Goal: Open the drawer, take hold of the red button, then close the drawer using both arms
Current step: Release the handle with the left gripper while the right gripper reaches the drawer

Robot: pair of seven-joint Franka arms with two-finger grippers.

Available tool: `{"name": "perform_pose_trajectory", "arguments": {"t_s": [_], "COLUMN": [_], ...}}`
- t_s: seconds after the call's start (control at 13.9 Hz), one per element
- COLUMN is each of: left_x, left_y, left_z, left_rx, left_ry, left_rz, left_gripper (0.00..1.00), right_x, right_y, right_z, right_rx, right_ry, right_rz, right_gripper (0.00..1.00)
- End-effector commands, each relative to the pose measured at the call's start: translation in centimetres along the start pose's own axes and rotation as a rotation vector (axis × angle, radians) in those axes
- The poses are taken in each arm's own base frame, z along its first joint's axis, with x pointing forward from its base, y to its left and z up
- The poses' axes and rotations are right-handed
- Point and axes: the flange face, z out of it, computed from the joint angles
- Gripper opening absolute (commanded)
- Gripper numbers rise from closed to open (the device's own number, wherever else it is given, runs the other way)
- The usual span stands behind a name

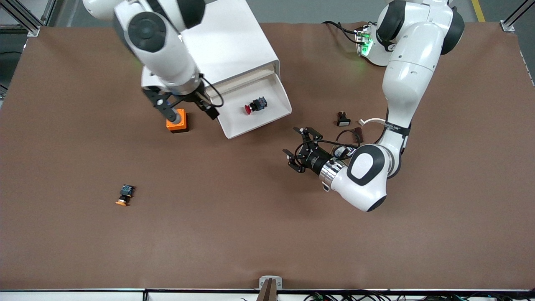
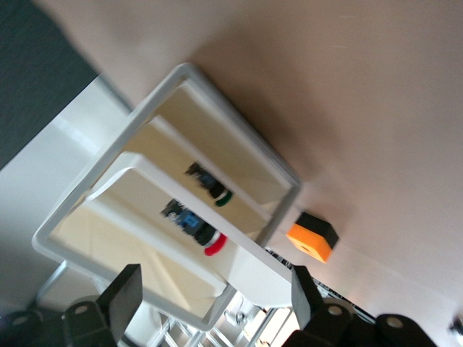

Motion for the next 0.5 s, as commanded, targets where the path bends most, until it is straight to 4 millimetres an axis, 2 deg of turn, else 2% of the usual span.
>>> {"name": "perform_pose_trajectory", "arguments": {"t_s": [0.0, 0.07, 0.22, 0.43], "left_x": [-2.8, -4.1, -5.9, -7.2], "left_y": [-0.9, -1.2, -1.7, -1.6], "left_z": [-0.8, -0.7, -1.7, -2.6], "left_rx": [-0.100, -0.125, -0.191, -0.264], "left_ry": [0.170, 0.239, 0.355, 0.463], "left_rz": [0.192, 0.265, 0.387, 0.489], "left_gripper": [0.93, 0.94, 0.96, 0.99], "right_x": [-3.1, -4.0, -6.2, -8.2], "right_y": [-1.2, -1.6, -2.2, -3.2], "right_z": [2.8, 3.4, 4.7, 6.6], "right_rx": [-0.007, -0.004, -0.006, 0.009], "right_ry": [0.006, 0.009, 0.019, 0.032], "right_rz": [0.066, 0.088, 0.099, 0.132], "right_gripper": [1.00, 1.00, 1.00, 1.00]}}
